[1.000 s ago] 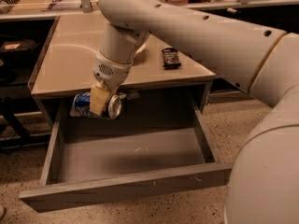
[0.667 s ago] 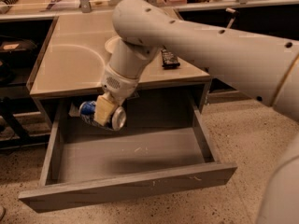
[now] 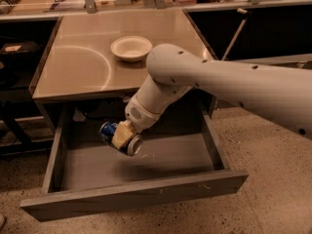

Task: Place pepsi can into top drawer

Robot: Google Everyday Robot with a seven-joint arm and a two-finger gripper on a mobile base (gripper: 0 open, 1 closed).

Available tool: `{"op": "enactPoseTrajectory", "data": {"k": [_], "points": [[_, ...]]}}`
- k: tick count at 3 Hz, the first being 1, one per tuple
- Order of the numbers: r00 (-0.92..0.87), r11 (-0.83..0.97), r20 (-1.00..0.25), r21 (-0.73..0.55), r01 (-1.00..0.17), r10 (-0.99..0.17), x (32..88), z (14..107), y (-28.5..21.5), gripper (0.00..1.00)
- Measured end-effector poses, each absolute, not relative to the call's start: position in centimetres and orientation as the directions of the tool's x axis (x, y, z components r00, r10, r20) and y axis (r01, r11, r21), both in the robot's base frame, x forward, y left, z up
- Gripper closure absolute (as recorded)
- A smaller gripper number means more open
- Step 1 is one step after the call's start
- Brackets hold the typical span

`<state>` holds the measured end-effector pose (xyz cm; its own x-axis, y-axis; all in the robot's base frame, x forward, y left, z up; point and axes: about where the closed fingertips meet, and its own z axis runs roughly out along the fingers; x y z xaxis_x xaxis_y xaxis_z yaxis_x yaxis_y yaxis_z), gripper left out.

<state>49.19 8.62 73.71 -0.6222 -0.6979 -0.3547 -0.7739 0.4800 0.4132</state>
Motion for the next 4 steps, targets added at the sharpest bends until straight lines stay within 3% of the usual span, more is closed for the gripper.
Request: {"op": "enactPoseTrajectory", "data": {"k": [4], "points": [[-0.750,0.657,-0.381,0.365,-0.659,-0.540,53.0,68.7,8.0,1.00]]}}
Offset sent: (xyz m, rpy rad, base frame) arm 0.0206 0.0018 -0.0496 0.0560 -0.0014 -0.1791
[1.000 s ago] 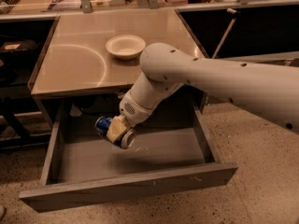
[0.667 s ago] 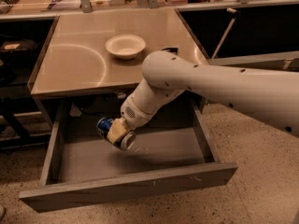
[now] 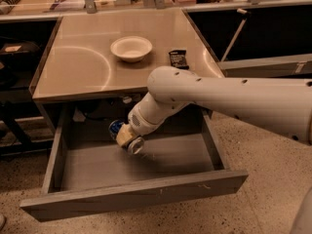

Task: Place pepsi can into top drawer

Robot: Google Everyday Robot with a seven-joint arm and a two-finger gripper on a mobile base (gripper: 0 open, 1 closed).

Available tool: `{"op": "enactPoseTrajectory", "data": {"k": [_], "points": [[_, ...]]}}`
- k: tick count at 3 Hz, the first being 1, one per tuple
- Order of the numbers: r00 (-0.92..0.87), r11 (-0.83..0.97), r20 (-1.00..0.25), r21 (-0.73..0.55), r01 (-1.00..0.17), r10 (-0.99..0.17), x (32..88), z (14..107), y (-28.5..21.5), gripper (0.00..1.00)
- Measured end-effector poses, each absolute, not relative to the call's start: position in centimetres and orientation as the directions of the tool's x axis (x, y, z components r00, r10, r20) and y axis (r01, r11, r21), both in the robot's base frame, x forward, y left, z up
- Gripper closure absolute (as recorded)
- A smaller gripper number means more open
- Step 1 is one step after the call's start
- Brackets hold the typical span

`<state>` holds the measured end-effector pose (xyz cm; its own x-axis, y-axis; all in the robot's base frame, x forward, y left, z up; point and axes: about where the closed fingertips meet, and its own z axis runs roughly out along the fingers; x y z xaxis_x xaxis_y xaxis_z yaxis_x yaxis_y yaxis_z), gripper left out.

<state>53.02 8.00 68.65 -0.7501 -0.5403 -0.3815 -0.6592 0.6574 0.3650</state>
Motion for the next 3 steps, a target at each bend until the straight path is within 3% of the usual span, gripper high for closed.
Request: {"op": "enactPoseTrajectory", "data": {"k": [3], "points": [[-0.813,0.733,-0.343,0.360,-0.577,-0.471,55.9,62.7,6.7,1.00]]}}
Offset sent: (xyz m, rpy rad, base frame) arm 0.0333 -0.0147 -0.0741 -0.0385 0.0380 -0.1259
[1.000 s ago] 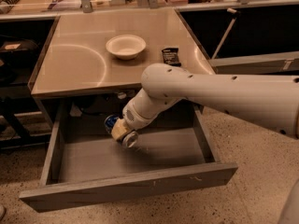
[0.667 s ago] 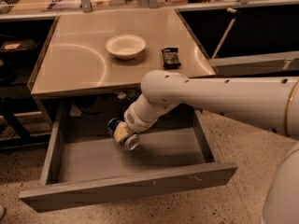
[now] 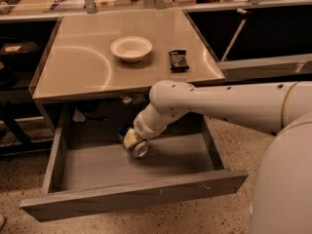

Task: Place pepsi can into top drawer

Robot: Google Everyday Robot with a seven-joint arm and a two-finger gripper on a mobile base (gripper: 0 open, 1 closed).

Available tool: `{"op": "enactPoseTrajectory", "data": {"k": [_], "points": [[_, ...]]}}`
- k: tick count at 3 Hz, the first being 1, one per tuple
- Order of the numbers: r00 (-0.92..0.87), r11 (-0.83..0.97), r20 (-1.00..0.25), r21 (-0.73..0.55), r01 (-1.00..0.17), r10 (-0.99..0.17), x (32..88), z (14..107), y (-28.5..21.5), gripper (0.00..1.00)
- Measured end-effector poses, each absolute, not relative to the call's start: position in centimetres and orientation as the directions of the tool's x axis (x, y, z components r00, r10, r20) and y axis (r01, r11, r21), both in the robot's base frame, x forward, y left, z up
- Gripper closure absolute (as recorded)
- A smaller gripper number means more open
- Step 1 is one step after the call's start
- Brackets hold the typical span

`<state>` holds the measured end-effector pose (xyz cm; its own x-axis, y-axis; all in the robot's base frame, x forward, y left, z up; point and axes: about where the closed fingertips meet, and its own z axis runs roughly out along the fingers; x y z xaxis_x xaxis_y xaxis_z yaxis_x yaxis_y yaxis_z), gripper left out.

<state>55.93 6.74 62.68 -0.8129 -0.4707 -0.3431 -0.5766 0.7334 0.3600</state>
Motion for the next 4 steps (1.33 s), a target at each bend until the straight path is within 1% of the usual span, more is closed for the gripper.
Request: {"op": "enactPoseTrajectory", "data": {"k": [1,2,4], "points": [[-0.828,0.740,-0.339,0.380,-0.555,-0.446,56.63,61.81,6.16,1.00],[-0.828,0.740,-0.339,0.381,-0.554,-0.446,56.63,61.78,6.16,0.81],[-0.828,0.740,-0.339,0.381,-0.554,-0.446,56.63,61.78,6.16,0.35]]}}
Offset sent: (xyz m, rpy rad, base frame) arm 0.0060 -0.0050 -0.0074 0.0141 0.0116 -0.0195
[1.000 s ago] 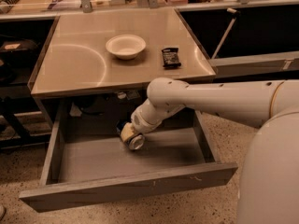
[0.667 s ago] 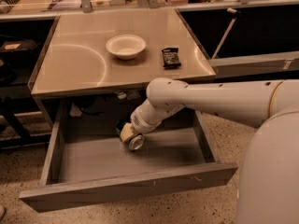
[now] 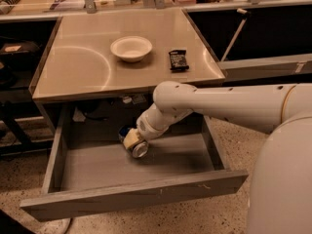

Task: Place pepsi can into top drawer

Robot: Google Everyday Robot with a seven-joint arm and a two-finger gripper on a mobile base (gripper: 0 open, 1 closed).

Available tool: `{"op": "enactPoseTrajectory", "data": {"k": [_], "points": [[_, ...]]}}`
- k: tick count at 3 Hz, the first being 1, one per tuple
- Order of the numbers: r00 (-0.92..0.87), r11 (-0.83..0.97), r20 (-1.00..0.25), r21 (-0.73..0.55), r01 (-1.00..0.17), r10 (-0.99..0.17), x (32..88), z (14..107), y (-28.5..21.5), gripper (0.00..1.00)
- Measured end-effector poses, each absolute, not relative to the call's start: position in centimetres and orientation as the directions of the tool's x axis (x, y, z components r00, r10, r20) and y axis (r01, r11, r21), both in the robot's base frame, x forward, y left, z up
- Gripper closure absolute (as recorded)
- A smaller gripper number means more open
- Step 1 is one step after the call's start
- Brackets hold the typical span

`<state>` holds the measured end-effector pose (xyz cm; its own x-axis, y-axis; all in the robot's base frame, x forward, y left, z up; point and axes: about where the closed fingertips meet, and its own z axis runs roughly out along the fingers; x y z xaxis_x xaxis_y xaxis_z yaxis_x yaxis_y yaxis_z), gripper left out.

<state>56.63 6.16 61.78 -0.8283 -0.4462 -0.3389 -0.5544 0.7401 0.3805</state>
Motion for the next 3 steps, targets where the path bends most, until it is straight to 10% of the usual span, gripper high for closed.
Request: {"op": "enactPoseTrajectory", "data": {"k": [1,3], "points": [[-0.828,0.740,-0.339,0.381,-0.554,-0.446,56.63,61.77,6.16,0.11],[-0.828,0.740,-0.339,0.381,-0.555,-0.447,56.61,61.76,6.18,0.00]]}}
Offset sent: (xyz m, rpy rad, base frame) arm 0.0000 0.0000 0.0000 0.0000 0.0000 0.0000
